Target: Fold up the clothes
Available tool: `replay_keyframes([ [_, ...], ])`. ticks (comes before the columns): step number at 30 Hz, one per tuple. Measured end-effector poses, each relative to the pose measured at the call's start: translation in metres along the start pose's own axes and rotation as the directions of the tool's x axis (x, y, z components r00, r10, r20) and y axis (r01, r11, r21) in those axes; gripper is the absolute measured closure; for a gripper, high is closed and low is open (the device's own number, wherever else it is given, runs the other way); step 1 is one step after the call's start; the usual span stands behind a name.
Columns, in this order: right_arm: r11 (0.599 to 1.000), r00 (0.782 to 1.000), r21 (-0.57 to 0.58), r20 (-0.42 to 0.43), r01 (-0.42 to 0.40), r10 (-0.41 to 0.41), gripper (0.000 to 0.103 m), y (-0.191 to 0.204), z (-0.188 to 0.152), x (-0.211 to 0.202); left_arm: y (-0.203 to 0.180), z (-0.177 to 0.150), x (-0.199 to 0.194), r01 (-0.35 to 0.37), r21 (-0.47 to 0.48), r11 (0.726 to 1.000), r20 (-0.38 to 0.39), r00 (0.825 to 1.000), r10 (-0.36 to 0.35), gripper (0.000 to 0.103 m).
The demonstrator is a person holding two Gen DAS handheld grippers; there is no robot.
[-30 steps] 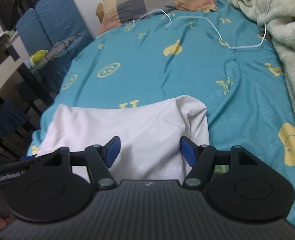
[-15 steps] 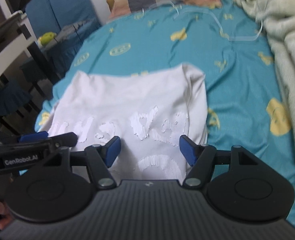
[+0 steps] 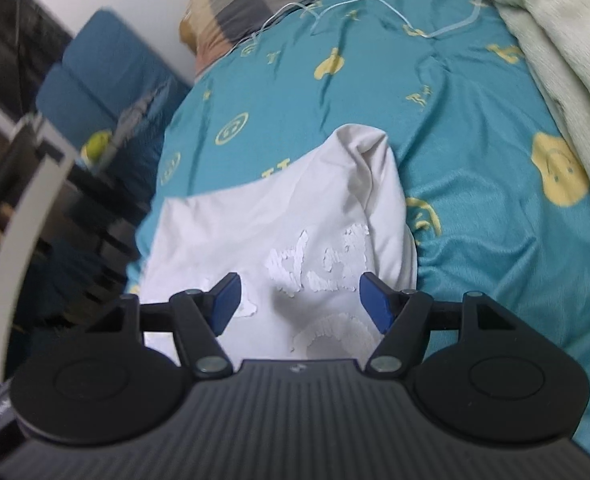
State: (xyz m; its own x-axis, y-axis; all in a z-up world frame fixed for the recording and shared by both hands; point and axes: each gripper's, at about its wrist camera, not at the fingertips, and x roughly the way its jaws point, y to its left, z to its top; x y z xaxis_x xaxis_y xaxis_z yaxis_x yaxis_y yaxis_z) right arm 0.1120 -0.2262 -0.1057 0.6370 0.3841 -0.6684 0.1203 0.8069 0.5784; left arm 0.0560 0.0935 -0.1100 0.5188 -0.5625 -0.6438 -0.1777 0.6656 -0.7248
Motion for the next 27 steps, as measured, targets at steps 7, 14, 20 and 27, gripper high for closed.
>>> replay_keyframes([
  [7, 0.931, 0.974, 0.317, -0.072, -0.181, 0.214, 0.034, -0.014, -0.014, -0.001, 0.052, 0.012, 0.034, 0.067, -0.347, 0.935, 0.032, 0.998, -0.06, 0.007],
  [14, 0.82, 0.914, 0.533, -0.191, -0.209, 0.357, 0.033, -0.013, -0.051, 0.03, 0.059, 0.015, 0.031, 0.143, -0.398, 0.906, 0.133, 0.986, -0.097, 0.052],
  [20, 0.709, 0.918, 0.682, -0.141, -0.18, 0.37, 0.033, -0.032, -0.065, 0.054, 0.046, 0.023, 0.02, 0.261, -0.343, 0.902, 0.197, 0.959, -0.203, 0.072],
  [27, 0.571, 0.922, 0.77, 0.058, -0.286, 0.383, 0.03, -0.049, -0.063, 0.054, 0.047, 0.028, 0.025, 0.315, -0.353, 0.881, 0.203, 0.945, -0.257, 0.074],
])
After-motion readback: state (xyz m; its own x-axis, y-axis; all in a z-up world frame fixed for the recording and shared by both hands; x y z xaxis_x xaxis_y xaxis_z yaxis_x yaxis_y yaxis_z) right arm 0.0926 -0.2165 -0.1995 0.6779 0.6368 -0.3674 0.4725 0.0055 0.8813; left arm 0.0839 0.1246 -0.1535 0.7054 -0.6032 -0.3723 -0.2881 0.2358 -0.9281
